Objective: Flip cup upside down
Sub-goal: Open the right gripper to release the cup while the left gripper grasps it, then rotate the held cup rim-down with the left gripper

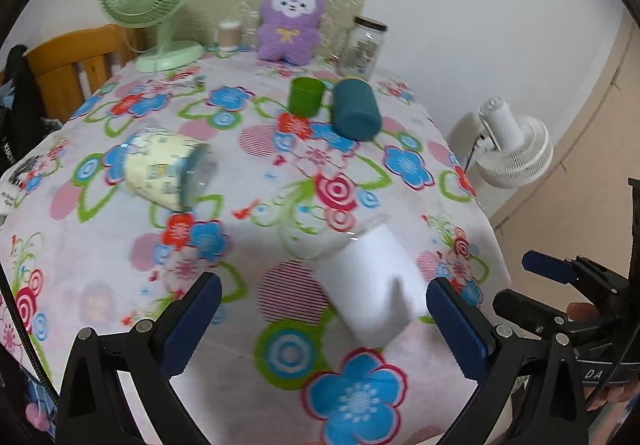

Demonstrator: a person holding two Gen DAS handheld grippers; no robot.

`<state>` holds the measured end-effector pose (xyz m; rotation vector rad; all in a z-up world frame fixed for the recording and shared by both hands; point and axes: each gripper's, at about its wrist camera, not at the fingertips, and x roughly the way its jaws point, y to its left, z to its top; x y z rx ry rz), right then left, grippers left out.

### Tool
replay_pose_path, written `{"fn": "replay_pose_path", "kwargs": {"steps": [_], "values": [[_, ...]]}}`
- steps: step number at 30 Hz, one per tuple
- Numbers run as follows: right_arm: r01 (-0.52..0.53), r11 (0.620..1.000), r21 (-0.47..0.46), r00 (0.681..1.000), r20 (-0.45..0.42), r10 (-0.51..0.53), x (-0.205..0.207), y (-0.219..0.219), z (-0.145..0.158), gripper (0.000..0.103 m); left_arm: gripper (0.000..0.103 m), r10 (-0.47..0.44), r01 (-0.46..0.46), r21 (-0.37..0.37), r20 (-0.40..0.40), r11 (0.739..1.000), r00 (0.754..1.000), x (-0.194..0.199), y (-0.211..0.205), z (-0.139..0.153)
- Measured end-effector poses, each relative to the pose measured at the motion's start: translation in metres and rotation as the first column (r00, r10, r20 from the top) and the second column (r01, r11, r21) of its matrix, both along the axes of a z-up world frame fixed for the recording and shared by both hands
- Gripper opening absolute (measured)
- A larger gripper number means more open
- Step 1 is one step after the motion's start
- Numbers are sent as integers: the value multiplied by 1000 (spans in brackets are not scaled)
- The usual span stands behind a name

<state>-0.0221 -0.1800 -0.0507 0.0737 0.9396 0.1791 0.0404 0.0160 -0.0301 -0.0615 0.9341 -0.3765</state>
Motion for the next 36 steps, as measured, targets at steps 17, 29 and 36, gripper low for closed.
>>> {"fn": "replay_pose_path", "kwargs": {"steps": [17,29,36], "values": [[70,997,29,996,-52,-68,-2,-48,-32,83,103,-12,14,22,-82,1000,997,13,-49,-31],[73,997,41,996,-63,-70,4,-49,-38,83,103,10,-7,23,-124,1000,992,20,-49,-42],[74,996,50,995,-67,-70,7,-46,-39,83,102,13,-12,10,-132,1000,991,18,-45,-44]]}}
